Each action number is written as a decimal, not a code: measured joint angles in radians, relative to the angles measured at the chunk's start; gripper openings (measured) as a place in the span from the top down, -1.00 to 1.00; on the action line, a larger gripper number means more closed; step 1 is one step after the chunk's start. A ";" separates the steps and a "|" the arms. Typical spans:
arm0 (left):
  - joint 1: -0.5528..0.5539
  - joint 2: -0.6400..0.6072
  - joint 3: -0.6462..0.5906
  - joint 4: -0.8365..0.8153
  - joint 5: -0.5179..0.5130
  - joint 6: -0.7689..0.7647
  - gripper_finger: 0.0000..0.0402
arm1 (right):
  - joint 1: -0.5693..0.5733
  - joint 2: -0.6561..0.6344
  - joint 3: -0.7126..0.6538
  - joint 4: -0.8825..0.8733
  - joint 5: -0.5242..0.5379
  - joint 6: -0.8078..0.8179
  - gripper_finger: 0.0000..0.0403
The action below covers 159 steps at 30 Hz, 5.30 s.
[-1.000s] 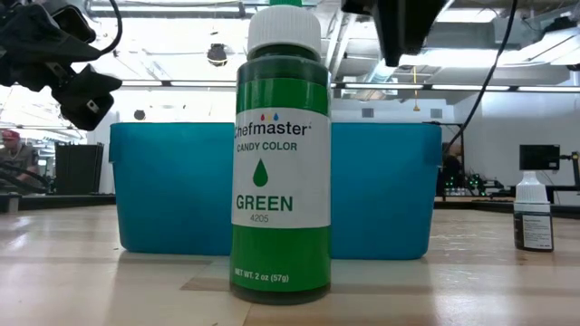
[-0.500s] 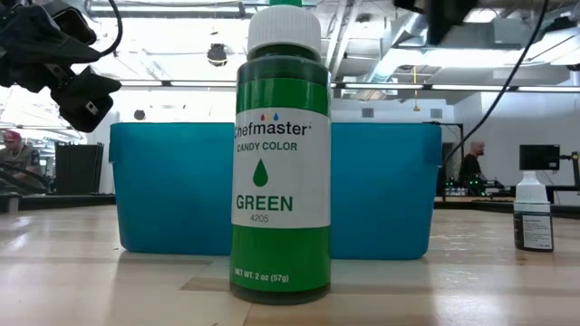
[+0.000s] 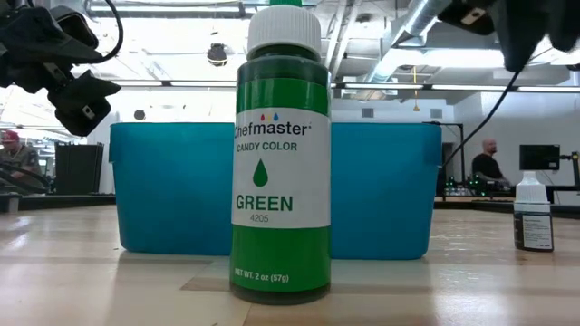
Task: Pick & Place food coloring
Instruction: Put the small brown food coloring bottle into the blue bin
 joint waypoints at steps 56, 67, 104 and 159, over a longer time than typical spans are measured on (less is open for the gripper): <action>0.000 0.000 0.000 -0.015 0.000 0.008 0.13 | -0.079 0.010 -0.244 0.282 -0.056 0.022 0.40; 0.000 0.000 0.000 -0.016 0.000 0.009 0.13 | -0.085 0.010 -0.318 0.345 -0.075 0.097 0.40; 0.000 -0.004 0.001 -0.076 0.010 0.000 0.13 | -0.100 0.107 -0.317 0.440 -0.104 0.113 0.40; 0.000 -0.004 0.000 -0.151 0.000 0.009 0.13 | -0.336 -0.056 -0.207 -0.105 -0.397 1.184 0.40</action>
